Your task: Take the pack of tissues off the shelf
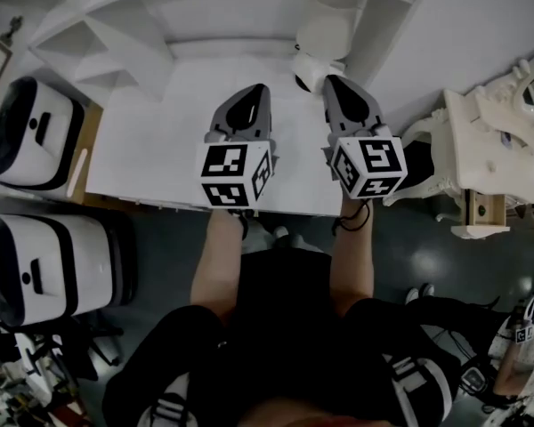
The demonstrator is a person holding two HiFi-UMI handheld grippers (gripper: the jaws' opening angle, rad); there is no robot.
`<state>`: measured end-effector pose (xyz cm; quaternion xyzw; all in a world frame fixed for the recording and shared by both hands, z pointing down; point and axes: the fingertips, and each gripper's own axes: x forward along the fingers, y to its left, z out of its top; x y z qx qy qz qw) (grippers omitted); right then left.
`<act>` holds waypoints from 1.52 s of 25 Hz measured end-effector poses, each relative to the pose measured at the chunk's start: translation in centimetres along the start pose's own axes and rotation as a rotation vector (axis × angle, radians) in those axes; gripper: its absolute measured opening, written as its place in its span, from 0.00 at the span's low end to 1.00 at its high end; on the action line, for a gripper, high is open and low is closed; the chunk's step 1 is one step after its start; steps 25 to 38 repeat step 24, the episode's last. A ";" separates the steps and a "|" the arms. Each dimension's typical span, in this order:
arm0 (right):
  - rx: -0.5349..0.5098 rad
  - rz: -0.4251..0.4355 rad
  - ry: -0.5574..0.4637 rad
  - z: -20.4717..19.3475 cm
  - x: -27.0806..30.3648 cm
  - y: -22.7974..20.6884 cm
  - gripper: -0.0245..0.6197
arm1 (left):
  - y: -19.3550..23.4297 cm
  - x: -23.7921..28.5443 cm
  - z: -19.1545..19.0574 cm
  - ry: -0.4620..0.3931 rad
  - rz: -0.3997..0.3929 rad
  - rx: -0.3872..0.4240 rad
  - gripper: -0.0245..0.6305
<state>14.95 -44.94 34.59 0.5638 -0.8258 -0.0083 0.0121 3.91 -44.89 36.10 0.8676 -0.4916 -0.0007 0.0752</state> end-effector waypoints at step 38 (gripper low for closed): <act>0.031 0.021 -0.041 0.9 -0.8 -1.5 0.08 | -1.6 0.6 1.0 -0.022 -0.010 0.040 0.05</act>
